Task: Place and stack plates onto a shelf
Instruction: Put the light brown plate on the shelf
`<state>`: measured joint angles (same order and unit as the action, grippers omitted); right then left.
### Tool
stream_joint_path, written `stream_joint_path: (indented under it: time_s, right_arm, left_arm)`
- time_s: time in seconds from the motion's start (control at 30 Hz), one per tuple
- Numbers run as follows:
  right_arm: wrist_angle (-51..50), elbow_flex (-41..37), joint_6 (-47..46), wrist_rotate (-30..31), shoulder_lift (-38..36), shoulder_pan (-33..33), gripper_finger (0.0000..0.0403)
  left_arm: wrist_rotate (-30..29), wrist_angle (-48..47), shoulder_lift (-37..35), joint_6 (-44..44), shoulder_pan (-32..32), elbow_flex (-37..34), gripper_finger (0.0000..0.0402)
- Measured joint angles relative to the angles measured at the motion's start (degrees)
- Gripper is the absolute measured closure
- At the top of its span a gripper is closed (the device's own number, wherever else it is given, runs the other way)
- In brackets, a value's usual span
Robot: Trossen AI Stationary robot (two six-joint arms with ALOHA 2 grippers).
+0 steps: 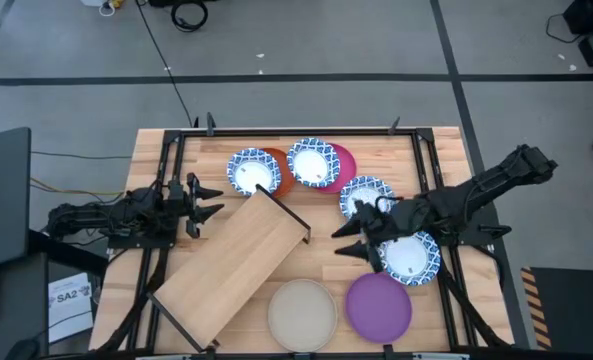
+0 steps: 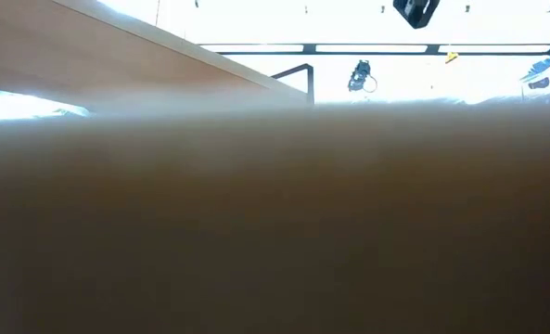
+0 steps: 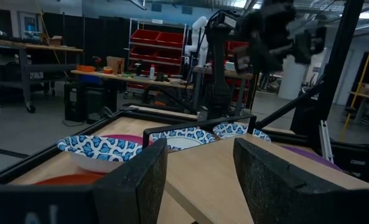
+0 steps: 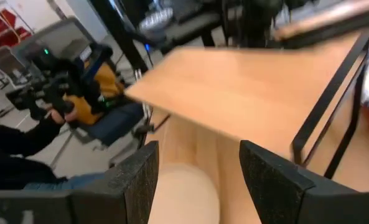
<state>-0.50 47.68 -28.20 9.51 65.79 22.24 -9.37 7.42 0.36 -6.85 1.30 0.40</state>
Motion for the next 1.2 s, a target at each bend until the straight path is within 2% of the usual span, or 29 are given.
stream_joint_path:
  time_s: [0.33,0.7,0.97,1.2]
  right_arm:
    - [-0.12,0.00,-6.80,-0.41,10.36,1.25,0.0174]
    - [-0.05,0.00,-15.26,-5.49,20.49,1.27,0.0174]
    - [1.28,0.00,-15.81,-10.61,27.29,1.27,0.0174]
    - [5.37,0.00,-15.81,-12.58,31.62,1.27,0.0174]
  left_arm:
    - [0.00,0.02,0.00,0.00,0.02,-0.01,0.0210]
    - [0.00,0.02,0.00,0.00,0.01,-0.01,0.0210]
    - [0.00,0.01,0.00,0.00,0.01,-0.01,0.0210]
    - [0.00,0.00,0.00,0.00,0.01,0.00,0.0210]
